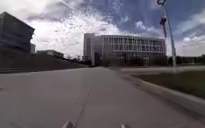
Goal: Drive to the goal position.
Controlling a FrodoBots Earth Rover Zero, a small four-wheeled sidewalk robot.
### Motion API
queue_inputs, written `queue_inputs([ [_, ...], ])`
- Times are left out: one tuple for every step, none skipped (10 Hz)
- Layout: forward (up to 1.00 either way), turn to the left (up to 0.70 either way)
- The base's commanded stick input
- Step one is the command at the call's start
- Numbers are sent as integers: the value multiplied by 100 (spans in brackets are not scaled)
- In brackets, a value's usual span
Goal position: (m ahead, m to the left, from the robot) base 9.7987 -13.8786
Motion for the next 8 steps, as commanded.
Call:
queue_inputs([
  [100, 2],
  [100, 2],
  [100, 2],
  [100, 2],
  [100, 2],
  [100, 2],
  [100, 2],
  [100, 2],
])
